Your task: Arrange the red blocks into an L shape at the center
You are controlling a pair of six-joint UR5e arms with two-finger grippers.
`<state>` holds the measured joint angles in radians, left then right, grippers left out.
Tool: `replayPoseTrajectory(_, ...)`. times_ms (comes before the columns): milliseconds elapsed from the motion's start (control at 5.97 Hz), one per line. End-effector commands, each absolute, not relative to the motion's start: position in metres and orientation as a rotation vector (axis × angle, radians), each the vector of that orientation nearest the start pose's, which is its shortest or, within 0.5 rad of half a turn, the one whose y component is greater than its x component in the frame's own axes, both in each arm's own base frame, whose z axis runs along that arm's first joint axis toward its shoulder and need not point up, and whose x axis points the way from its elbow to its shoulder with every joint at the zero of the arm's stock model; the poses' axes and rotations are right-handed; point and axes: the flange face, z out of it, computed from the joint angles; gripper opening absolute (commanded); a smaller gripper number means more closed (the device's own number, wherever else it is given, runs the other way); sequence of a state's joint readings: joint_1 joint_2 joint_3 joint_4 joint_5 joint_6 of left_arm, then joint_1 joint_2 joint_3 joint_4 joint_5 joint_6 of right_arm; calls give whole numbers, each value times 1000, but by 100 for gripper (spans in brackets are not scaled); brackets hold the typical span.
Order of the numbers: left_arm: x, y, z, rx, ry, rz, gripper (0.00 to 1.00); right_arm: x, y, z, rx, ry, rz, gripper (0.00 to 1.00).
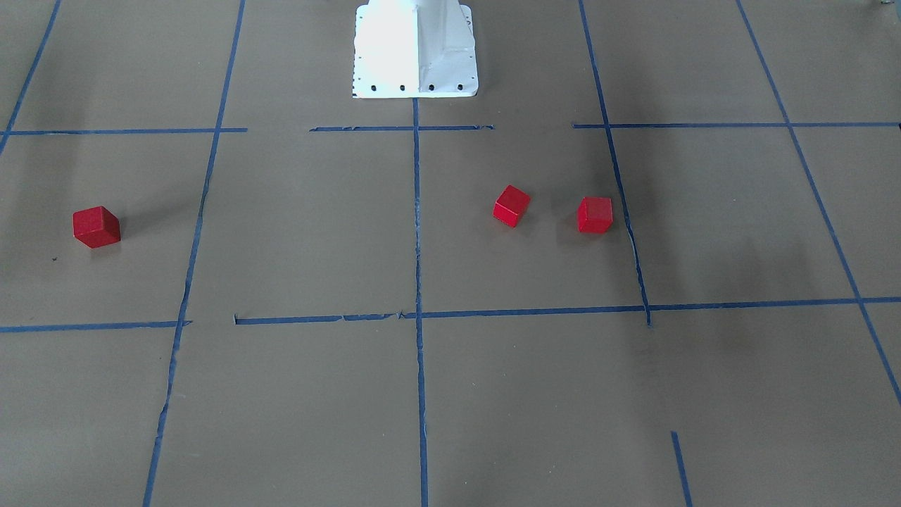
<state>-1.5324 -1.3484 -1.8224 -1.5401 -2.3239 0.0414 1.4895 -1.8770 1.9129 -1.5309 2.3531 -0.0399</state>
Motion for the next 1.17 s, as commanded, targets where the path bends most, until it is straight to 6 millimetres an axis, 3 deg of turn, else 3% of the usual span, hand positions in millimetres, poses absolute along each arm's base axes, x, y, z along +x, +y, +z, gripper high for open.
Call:
replayPoseTrajectory(0,-49,-400,641,-5,752,77,100,33,-376,611,78,-782,-164,100)
replayPoseTrajectory(335,-49,-400,641,-6,753,76,100,16,-388,601,132,-792,-187,100)
replayPoseTrajectory(503,-49,-400,641,-6,753,76,100,-14,-394,592,119,-804,-170,100)
replayPoseTrajectory(838,-49,-400,642,-8,753,75,100,-103,-408,549,154,-872,-179,100)
replayPoseTrajectory(1005,-49,-400,642,-8,753,75,100,-149,-403,542,140,-857,-212,100)
